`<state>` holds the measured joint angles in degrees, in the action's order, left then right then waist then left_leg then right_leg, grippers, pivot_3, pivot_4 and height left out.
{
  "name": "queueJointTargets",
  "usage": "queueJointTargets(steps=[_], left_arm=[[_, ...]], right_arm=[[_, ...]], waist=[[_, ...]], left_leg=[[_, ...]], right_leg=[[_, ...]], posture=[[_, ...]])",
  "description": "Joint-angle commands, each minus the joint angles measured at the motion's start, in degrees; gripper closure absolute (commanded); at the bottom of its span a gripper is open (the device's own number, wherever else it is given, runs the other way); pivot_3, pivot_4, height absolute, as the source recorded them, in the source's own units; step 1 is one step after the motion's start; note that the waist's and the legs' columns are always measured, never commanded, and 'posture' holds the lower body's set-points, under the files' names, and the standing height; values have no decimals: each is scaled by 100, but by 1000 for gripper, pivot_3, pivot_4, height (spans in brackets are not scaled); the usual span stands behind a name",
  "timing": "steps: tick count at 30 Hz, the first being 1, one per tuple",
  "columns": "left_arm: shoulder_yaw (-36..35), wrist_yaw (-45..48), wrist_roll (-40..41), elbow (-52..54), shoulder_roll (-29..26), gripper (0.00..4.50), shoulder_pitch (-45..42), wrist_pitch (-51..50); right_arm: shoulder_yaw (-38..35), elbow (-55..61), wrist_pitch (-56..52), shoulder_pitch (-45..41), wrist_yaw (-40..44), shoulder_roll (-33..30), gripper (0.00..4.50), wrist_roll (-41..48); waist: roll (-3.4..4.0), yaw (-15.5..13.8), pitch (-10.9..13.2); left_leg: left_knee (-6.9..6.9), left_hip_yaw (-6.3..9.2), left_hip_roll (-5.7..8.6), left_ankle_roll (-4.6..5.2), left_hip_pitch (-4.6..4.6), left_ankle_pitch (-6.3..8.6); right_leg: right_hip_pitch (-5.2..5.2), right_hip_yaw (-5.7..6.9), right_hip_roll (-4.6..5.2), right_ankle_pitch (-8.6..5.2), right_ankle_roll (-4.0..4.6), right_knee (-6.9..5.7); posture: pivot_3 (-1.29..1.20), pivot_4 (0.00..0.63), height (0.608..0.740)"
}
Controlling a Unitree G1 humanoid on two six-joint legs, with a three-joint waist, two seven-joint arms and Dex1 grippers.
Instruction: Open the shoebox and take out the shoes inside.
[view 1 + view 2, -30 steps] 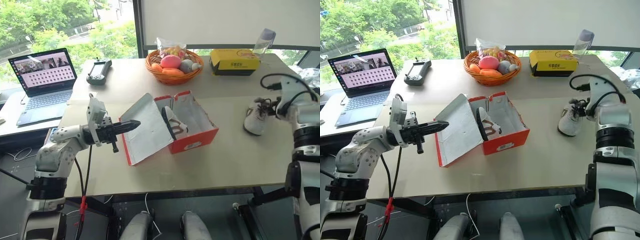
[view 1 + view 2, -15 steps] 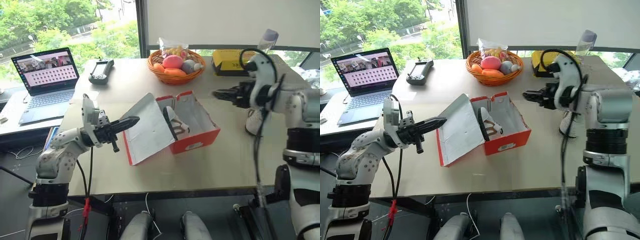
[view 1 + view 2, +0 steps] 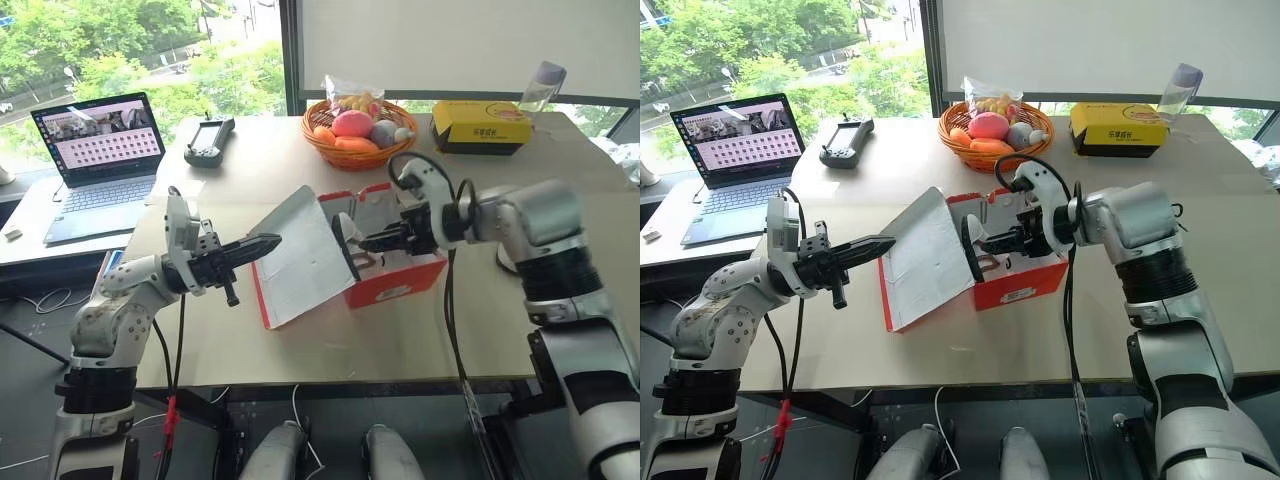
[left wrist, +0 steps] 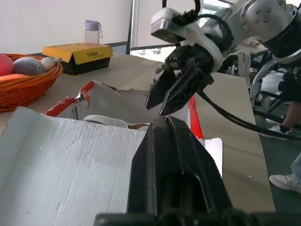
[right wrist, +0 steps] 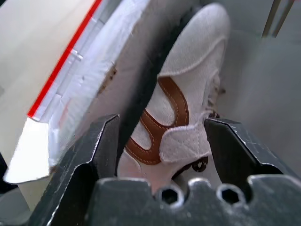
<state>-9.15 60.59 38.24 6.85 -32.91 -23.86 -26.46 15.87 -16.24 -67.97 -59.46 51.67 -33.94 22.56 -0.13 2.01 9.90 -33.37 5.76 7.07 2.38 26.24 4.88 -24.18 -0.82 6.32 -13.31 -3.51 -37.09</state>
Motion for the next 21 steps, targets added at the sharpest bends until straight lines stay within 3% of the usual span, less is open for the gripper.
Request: queueJointTargets(steps=[1, 17, 21], left_arm=[[-36, -37, 46, 245, -76, 4500, 17, 15], [58, -114, -67, 170, -147, 4500, 9, 49], [68, -134, -94, 168, -166, 4500, 7, 51]], right_arm=[[236, -514, 641, -30, 227, 152, 1095, -295], [107, -2329, 1122, -291, 722, 1175, 1095, -747], [37, -2560, 1195, -328, 822, 1297, 2115, -864]], waist=[[0, 26, 0], [-61, 224, -54], [-65, 238, -60]], left_leg=[[0, 0, 0, 0, 0, 0], [33, 0, -8, -4, -96, 3], [40, 1, -14, -6, -108, 4]], right_leg=[[0, 0, -1, 0, 0, 0], [51, -14, -13, -3, 4, 1], [60, -13, -17, -18, -8, 1]], posture=[[0, 150, 732], [0, 150, 732], [0, 150, 732]])
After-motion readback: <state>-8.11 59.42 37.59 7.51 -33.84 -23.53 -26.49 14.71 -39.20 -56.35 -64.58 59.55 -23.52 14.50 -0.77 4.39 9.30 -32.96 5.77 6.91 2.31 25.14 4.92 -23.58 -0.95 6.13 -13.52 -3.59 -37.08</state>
